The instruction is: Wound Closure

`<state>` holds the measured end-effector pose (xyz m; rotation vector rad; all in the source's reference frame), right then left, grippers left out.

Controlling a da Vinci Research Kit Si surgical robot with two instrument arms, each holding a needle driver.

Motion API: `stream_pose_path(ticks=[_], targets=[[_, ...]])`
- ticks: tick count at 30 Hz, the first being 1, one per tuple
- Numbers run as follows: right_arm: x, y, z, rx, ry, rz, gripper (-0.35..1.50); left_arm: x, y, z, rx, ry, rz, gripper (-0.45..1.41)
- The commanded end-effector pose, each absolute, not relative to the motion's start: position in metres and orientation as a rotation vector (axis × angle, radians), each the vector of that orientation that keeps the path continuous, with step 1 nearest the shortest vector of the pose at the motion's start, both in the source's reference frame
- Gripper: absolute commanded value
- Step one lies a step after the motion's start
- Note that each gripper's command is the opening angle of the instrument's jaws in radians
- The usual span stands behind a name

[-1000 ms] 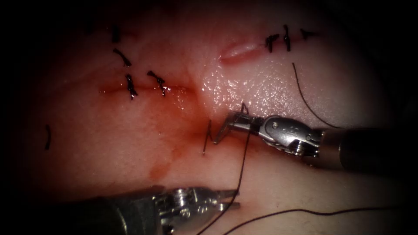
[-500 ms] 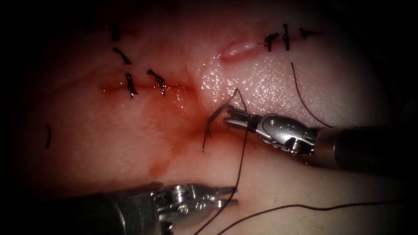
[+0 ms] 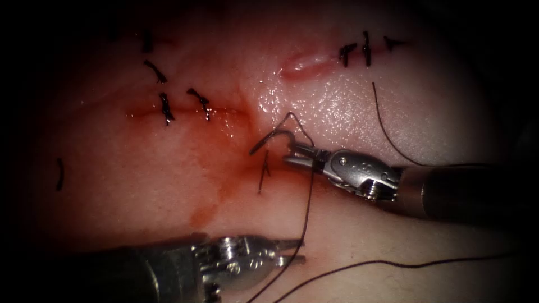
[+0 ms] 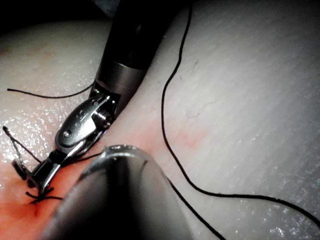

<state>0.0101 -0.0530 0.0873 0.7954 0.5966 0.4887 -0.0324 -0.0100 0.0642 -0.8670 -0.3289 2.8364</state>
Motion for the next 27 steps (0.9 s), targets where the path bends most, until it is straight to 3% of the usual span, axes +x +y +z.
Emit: stream_pose_path(ticks=[1,9,10,16,20,27], targets=[[0.0113,-0.052,0.087,0.776,0.617,0.521,-0.35,-0.033,-0.01,0.065,-0.869,-0.328,2.836,0.17],[0.0115,-0.043,0.082,0.631,0.747,0.666,-0.32,-0.0328,-0.01,0.065,-0.869,-0.326,2.834,0.17],[0.0114,-0.042,0.081,0.606,0.76,0.682,-0.03,-0.0328,-0.01,0.065,-0.869,-0.326,2.834,0.17],[0.0112,-0.034,0.074,0.44,0.864,0.723,1.13,-0.0327,-0.01,0.064,-0.87,-0.328,2.833,0.17],[0.0121,-0.029,0.07,0.3,0.889,0.715,1.34,-0.0327,-0.01,0.064,-0.869,-0.328,2.833,0.16],[0.0148,-0.027,0.066,0.144,0.919,0.695,1.48,-0.0327,-0.01,0.064,-0.871,-0.326,2.839,0.14]])
